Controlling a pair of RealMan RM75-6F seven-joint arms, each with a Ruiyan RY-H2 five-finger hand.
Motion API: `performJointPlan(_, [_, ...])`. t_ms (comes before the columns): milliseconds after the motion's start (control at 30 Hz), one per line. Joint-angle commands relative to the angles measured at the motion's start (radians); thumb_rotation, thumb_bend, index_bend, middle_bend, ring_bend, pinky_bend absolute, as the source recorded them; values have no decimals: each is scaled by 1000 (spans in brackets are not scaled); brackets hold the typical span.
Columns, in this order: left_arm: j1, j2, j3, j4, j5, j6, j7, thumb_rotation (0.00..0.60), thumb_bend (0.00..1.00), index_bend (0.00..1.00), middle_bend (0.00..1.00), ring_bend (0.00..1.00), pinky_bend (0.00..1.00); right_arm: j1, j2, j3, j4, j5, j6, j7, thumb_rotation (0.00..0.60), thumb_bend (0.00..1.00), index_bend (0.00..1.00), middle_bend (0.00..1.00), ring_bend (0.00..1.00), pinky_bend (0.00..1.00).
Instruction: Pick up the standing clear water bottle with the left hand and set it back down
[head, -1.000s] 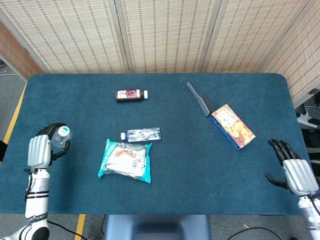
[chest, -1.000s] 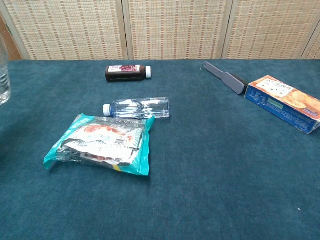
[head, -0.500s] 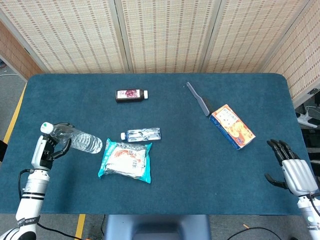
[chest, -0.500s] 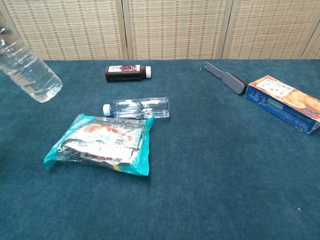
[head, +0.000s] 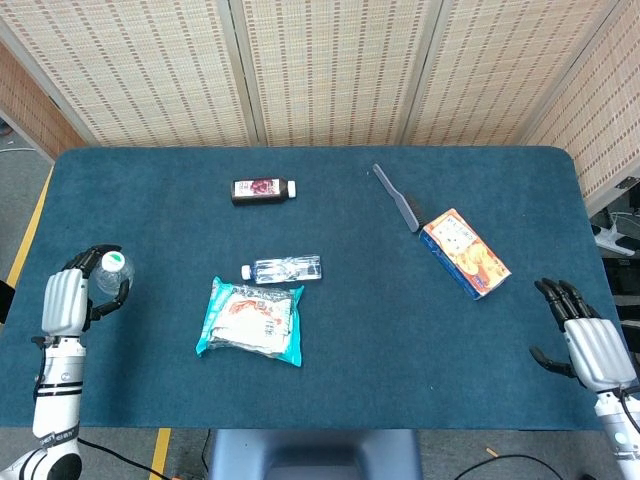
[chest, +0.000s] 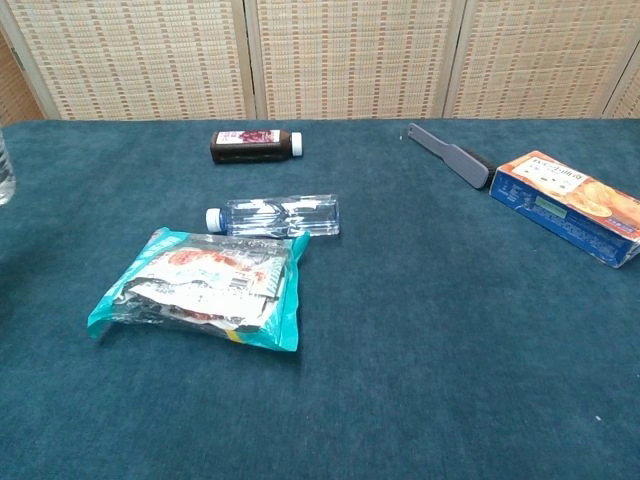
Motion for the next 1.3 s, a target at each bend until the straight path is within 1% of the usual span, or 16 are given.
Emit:
performJointPlan(33, [6,-8,11,-75,-52,-13,-130,600,540,498,546,463,396,-2,-3,2,2,2,4,-3,600,165,0,35,0,262])
performJointPlan(100, [14,32,-2,-155,-95,-77,-241,600,541,498,545,463,396,-2,-4,2,2,3,4,-4,600,165,0,35,0,262])
performJointPlan(167, [19,68,-16,-209,-136,-134,-336,600,540,498,545,463,395,-2,-4,2,1,3,3,-5,600,166,0,35,0,262])
performJointPlan(200, [21,80,-21,-221,-154,-154,-362,600,540,498,545,463,395,-2,-4,1,1,3,2,-6,600,165,0,35,0,262])
performJointPlan(300, [21,99,-28,-227,-183,-189,-403,600,540,498,544,463,395,-1,-4,1,0,2,1,-7,600,165,0,35,0,262])
performJointPlan(500, [25,96,-34,-231,-178,-185,-443,600,539,498,544,463,394,0,-4,1,1,5,-1,-7,600,166,0,35,0,262])
performJointPlan(567, [24,92,-34,-226,-168,-171,-430,600,539,498,544,463,394,0,-3,0,0,5,-3,-6,600,165,0,35,0,262])
performJointPlan(700, [13,61,-32,-179,-146,-103,-318,600,538,498,544,463,395,-1,0,-1,-2,1,-2,-4,600,166,0,35,0,262])
performJointPlan(767, [2,54,-42,-179,-139,-83,-278,600,539,498,544,463,395,-2,1,-2,-3,0,0,-1,600,165,0,35,0,262])
performJointPlan(867, [-20,74,-82,-246,-110,-54,-251,600,539,498,543,463,395,-3,5,-1,-4,0,3,6,600,165,0,35,0,262])
performJointPlan(1000, [-34,94,-103,-314,-96,-17,-173,600,536,498,543,462,400,-5,9,-1,-5,-2,6,13,600,165,0,35,0,262])
performJointPlan(1067, [-31,101,-95,-334,-120,-28,-160,600,536,498,543,462,407,-6,10,-2,-4,-5,8,16,600,166,0,35,0,262])
performJointPlan(1133, [-25,105,-73,-324,-148,-49,-151,600,536,498,543,462,409,-7,9,-4,-3,-10,11,16,600,165,0,35,0,262])
performJointPlan(1233, [-20,75,-25,-247,-157,-69,-140,600,535,498,543,462,409,-6,7,-4,-2,-11,10,13,600,165,0,35,0,262])
performJointPlan(1300, [-18,40,13,-184,-173,-107,-158,600,536,498,542,463,409,-3,4,-3,-1,-5,2,7,600,165,0,35,0,262])
